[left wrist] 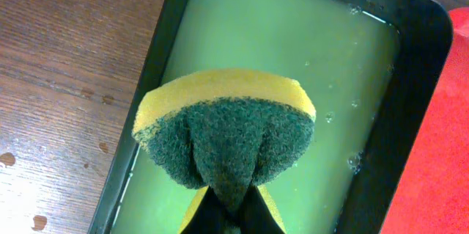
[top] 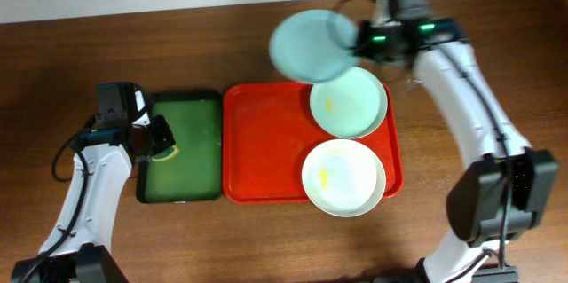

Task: Clean dirty plates on tray and stack at the side
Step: 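Lift the light blue plate with the right gripper and carry it right, then set the light blue plate on the table right of the red tray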

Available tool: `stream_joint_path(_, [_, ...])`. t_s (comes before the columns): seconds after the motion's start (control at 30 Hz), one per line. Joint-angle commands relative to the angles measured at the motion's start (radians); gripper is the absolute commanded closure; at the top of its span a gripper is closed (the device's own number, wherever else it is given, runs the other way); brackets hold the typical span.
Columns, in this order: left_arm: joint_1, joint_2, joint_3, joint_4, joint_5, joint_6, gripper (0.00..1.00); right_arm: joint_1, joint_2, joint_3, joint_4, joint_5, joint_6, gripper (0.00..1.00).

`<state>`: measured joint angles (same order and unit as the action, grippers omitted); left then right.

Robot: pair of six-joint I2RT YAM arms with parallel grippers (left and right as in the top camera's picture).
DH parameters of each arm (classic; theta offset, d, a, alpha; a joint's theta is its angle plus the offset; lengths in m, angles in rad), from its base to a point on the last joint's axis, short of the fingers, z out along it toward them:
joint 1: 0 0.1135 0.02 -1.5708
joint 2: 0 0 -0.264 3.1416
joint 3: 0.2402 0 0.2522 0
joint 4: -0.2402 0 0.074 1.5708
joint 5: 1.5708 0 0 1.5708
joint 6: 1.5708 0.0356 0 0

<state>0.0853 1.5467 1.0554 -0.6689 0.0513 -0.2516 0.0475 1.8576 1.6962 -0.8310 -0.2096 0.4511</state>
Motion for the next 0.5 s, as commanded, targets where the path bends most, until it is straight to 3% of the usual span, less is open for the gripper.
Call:
stream_joint_path(0.0, [-0.003, -0.006, -0.002, 0.002, -0.003, -0.006, 0.98, -0.222, -0.021, 0.004, -0.157, -0.094, 0.019, 0.96])
stream_joint_path(0.1, [-0.003, -0.006, -0.002, 0.002, -0.003, -0.006, 0.98, -0.510, -0.021, 0.003, -0.322, -0.034, -0.080, 0.96])
stream_joint_path(0.2, [-0.004, -0.006, -0.002, 0.002, -0.003, -0.006, 0.98, -0.624, -0.020, -0.050, -0.369, 0.174, -0.080, 0.96])
stream_joint_path(0.37, [-0.004, -0.006, -0.002, 0.002, -0.003, -0.006, 0.97, -0.591, -0.019, -0.340, -0.129, 0.181, -0.080, 0.96])
stream_joint_path(0.47, [-0.004, -0.006, -0.002, 0.002, -0.003, -0.006, 0.97, -0.550, -0.019, -0.400, -0.096, 0.170, -0.080, 0.96])
